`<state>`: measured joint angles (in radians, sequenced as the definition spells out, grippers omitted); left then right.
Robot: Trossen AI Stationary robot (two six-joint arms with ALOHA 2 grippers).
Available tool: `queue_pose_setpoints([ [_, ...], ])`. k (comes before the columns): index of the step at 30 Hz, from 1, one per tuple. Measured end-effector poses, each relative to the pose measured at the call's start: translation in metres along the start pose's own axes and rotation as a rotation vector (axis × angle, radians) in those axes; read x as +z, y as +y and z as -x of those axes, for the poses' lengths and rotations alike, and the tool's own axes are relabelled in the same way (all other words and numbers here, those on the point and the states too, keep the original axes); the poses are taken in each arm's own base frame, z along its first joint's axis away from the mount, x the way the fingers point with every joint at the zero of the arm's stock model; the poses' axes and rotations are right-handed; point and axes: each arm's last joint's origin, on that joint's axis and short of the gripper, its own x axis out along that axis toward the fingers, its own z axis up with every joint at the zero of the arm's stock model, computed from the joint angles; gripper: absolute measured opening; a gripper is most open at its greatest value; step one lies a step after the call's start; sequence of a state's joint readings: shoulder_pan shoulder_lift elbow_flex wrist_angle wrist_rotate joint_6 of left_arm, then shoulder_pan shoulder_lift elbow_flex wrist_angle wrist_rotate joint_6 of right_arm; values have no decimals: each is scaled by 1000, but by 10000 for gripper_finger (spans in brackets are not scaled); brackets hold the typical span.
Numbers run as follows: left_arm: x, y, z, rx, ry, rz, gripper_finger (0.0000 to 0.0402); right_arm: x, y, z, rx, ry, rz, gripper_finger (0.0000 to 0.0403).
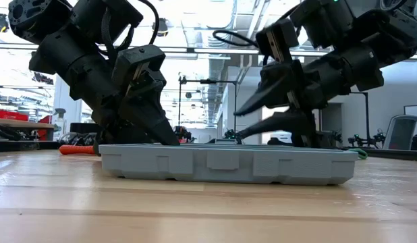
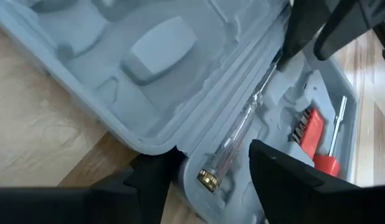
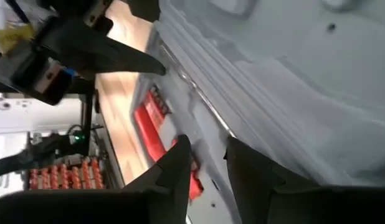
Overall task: Prefit tool cases
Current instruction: Remove the transparent screwdriver from the gray toolbox
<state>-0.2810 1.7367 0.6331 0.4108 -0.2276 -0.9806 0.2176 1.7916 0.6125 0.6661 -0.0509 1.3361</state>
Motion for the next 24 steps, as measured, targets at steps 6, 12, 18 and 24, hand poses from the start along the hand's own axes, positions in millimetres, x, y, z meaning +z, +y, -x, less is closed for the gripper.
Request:
queue_pose_setpoints([
  [6,0,0,0,3,0,-16,203,5,7,1,68,-34,-4,111],
  [12,5,-10,7,-46,20,-166,185,1,7,1,67,-25,63,111],
  [18,24,-38,18,73,71,-418,138,1,9,2,80,-37,83,111],
  [24,41,-51,25,255,110,-615,158,4,10,3,56,-43,96,111],
])
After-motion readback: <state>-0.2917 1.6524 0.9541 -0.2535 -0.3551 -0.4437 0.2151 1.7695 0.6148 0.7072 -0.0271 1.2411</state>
